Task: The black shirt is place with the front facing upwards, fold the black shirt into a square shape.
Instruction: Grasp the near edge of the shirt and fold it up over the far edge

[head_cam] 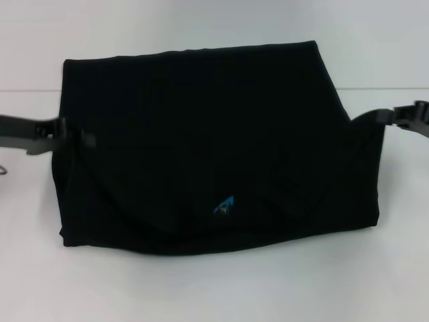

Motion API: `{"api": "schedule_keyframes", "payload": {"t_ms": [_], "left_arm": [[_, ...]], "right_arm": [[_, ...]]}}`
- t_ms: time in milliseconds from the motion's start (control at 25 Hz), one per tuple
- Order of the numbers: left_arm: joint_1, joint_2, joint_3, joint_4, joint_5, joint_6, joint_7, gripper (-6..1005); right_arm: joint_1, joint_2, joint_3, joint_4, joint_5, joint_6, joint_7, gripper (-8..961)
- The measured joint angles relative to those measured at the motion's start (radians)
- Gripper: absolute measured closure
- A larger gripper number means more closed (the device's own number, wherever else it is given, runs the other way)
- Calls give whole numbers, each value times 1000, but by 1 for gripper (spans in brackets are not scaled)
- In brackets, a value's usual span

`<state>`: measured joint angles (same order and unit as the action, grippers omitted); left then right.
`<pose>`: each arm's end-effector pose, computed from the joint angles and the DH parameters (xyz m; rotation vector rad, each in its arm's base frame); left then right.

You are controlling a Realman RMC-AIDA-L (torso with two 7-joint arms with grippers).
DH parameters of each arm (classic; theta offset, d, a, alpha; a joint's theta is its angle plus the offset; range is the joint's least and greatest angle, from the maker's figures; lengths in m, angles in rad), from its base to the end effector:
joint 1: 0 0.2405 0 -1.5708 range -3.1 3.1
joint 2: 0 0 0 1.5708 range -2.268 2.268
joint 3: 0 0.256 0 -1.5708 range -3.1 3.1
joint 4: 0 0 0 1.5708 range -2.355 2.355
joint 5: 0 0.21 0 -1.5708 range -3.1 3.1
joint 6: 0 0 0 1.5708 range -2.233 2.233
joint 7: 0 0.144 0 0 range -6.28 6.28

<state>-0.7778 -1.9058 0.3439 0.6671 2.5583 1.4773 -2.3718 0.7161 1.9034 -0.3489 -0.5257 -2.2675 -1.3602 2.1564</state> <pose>-0.2811 0.4021 0.0885 -2.1528 -1.7212 -0.4021 0.2875 0.4039 0.0770 -2.1334 1.5862 0.7247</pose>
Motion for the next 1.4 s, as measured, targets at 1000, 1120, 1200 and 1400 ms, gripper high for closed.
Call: {"api": "schedule_keyframes", "payload": {"t_ms": [1000,1120,1200,1400], "left_arm": [[98,-62,3,-40,-315,-352,54,940],[93,-70,6,-40,-318,-402,61,939],[89,-77,10,-42,-323,-427,72,939],[77,-88,26,-67,-327,-479,94,937]], "right_arm": [[32,110,-3,74,141,374,-143,911],[38,113,-2,74,146,381,-155,911],[41,114,-2,74,156,383,-168,911],[52,116,-17,79,163,411,-193,911]]}}
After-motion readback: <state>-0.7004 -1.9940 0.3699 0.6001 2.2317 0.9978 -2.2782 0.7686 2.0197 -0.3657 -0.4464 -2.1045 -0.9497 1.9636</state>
